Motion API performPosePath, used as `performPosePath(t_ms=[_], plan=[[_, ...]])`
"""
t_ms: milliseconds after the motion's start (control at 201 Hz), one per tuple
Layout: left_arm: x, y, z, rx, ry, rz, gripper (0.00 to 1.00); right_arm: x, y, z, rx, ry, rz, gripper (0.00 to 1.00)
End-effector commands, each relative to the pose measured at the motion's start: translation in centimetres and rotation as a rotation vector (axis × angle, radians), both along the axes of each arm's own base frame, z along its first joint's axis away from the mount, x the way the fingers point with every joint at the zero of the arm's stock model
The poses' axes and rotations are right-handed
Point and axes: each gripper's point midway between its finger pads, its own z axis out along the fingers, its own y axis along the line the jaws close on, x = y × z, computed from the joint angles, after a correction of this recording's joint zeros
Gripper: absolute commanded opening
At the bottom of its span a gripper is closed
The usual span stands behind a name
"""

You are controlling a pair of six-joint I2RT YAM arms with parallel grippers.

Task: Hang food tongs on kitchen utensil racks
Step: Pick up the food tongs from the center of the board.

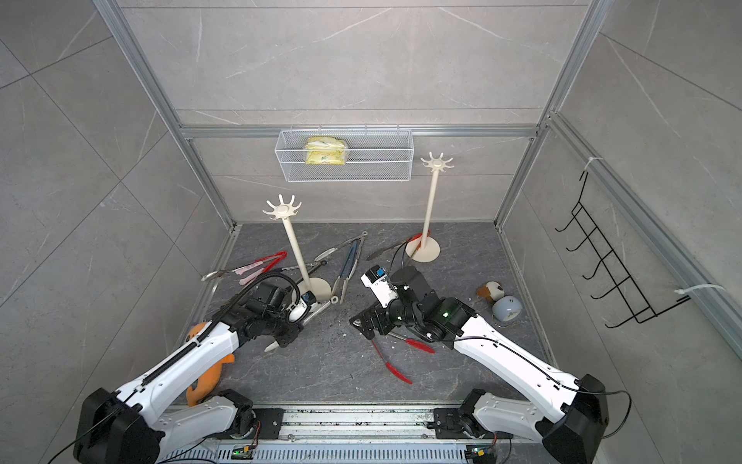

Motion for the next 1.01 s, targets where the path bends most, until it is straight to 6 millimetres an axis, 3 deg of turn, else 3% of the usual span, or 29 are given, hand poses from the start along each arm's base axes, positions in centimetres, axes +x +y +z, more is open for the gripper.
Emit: performPosePath(t_ms=[0,294,543,772,1001], plan=[[1.1,-1.3,5.5,-0.126,-0.132,0.052,0.02,0.9,0.4,1.5,0.021,-0.039,-0.008,0.99],[1.8,-1.1,12.4,-0.284,-0.317,0.194,0.01,1.4,0.7,2.0,0.025,-0.052,-0.015,0.99],[1.9,1.1,17.7,-0.436,-0.47,0.359,0.0,1.7,0.8,2.3,0.032,-0.055,-0.027,1.0],[1.6,3.4,21.5,-0.498,-0.595,0.458,0.0,1.8,0.9,2.3,0.035,-0.052,-0.029,1.0],[1.5,5.1,23.7,-0.515,-0.647,0.547,0.0,1.8,1.0,2.2,0.033,-0.046,-0.026,1.0]])
